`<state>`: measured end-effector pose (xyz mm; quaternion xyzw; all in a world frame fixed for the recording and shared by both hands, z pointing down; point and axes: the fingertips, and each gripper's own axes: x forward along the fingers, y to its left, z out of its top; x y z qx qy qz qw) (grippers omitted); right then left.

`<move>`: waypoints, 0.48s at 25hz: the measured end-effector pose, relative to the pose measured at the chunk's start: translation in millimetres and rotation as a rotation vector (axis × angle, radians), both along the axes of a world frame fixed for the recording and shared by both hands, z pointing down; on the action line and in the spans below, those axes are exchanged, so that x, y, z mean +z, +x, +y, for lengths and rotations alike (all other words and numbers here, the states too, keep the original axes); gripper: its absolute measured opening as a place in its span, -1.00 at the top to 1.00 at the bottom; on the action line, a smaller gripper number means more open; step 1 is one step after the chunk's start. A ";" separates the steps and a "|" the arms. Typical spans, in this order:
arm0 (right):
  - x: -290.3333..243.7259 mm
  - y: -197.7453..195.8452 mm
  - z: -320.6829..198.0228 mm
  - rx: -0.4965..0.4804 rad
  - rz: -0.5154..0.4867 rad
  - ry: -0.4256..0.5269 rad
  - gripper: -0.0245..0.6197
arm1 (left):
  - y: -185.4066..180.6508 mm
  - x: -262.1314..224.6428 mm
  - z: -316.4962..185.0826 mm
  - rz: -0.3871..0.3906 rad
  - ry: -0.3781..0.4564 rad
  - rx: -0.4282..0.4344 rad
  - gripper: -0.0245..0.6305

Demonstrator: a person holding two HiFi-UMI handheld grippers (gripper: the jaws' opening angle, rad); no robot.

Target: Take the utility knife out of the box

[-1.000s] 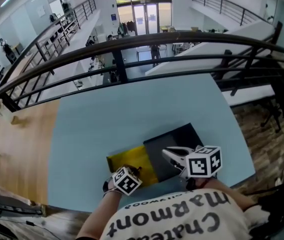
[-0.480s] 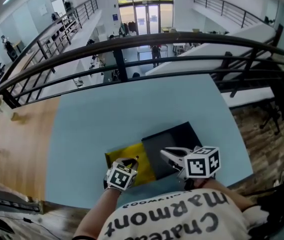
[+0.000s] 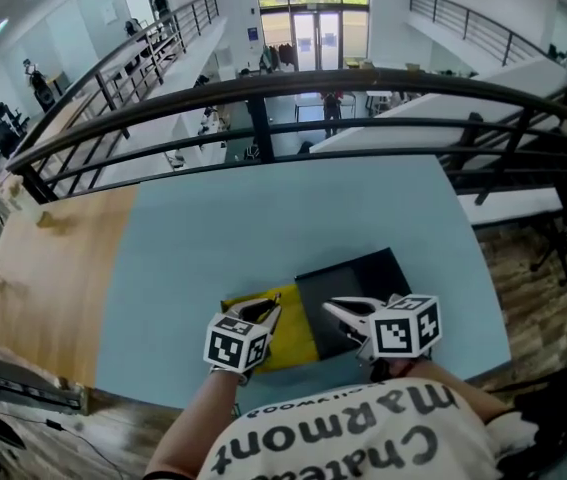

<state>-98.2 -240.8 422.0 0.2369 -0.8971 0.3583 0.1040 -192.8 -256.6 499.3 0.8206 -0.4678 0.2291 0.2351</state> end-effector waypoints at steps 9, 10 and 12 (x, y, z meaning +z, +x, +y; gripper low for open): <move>5.1 2.1 10.4 -0.052 -0.009 -0.012 0.79 | 15.0 -55.8 6.7 0.093 0.125 -0.040 0.73; 5.2 1.7 11.1 -0.055 -0.011 -0.012 0.79 | 16.3 -61.7 7.8 0.096 0.142 -0.041 0.73; 6.5 2.5 11.8 -0.060 -0.013 -0.013 0.79 | 20.5 -71.9 10.1 0.108 0.172 -0.039 0.73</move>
